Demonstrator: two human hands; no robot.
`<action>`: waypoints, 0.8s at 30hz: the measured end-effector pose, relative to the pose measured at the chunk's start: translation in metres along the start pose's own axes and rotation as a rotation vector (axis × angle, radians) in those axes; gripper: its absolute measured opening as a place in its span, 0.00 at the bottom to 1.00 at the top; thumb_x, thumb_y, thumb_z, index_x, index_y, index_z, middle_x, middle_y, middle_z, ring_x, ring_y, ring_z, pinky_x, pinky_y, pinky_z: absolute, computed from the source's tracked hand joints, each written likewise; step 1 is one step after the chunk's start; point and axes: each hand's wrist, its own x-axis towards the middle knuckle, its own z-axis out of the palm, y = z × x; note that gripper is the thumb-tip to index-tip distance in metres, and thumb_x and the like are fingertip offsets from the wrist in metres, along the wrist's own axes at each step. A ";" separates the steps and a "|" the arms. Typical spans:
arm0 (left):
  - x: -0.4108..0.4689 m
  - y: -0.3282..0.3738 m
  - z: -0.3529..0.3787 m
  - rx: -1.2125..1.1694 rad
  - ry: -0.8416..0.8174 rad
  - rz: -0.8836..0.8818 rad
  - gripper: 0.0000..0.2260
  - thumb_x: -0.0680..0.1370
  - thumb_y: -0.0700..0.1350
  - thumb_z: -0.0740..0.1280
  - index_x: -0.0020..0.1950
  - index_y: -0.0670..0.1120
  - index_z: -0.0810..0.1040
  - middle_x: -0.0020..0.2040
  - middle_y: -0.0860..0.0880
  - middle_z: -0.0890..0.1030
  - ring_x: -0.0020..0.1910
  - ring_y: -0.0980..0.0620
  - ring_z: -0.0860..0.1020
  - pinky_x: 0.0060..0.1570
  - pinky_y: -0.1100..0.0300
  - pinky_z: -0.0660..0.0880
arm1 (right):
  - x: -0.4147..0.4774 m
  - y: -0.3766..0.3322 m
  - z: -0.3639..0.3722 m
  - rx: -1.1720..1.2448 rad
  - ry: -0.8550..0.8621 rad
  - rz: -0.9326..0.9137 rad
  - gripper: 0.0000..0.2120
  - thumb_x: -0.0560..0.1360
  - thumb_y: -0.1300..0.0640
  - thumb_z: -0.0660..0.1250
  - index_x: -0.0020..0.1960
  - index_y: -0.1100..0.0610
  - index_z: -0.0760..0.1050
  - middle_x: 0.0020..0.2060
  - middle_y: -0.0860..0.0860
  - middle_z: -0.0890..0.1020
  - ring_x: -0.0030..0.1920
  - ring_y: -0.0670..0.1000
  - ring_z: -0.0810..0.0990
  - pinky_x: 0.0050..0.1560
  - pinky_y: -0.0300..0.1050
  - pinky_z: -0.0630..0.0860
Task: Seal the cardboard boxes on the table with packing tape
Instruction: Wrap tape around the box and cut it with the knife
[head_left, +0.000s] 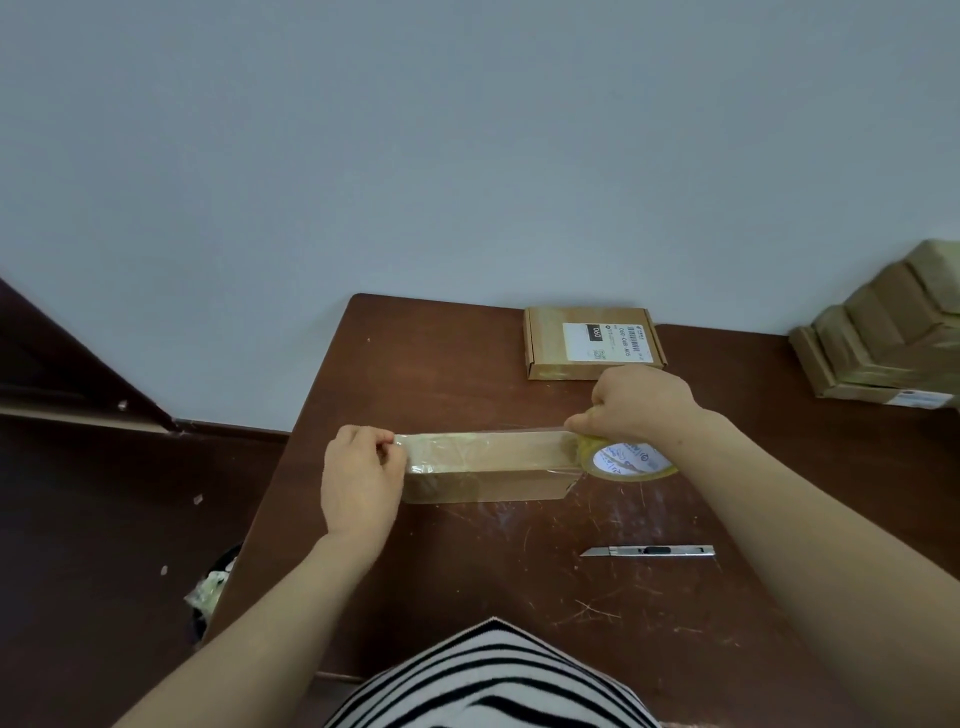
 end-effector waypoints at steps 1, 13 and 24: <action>-0.001 -0.001 -0.001 0.023 -0.020 0.022 0.09 0.77 0.44 0.63 0.50 0.42 0.80 0.49 0.48 0.76 0.48 0.50 0.74 0.43 0.59 0.68 | 0.000 0.000 0.000 0.001 0.000 0.003 0.19 0.71 0.38 0.65 0.32 0.53 0.72 0.30 0.47 0.74 0.33 0.46 0.73 0.31 0.40 0.65; -0.018 0.001 -0.002 -0.074 0.015 0.010 0.14 0.80 0.46 0.64 0.63 0.44 0.79 0.43 0.49 0.74 0.42 0.53 0.73 0.45 0.62 0.66 | 0.002 -0.003 0.001 0.013 -0.004 0.003 0.17 0.70 0.42 0.66 0.31 0.54 0.73 0.29 0.47 0.74 0.32 0.47 0.73 0.30 0.39 0.66; -0.018 0.068 0.040 0.320 -0.396 0.572 0.32 0.79 0.60 0.37 0.78 0.44 0.49 0.78 0.46 0.58 0.77 0.52 0.52 0.73 0.58 0.39 | -0.001 -0.006 0.004 -0.017 0.037 -0.029 0.19 0.71 0.40 0.64 0.31 0.53 0.71 0.29 0.47 0.73 0.31 0.47 0.72 0.29 0.40 0.65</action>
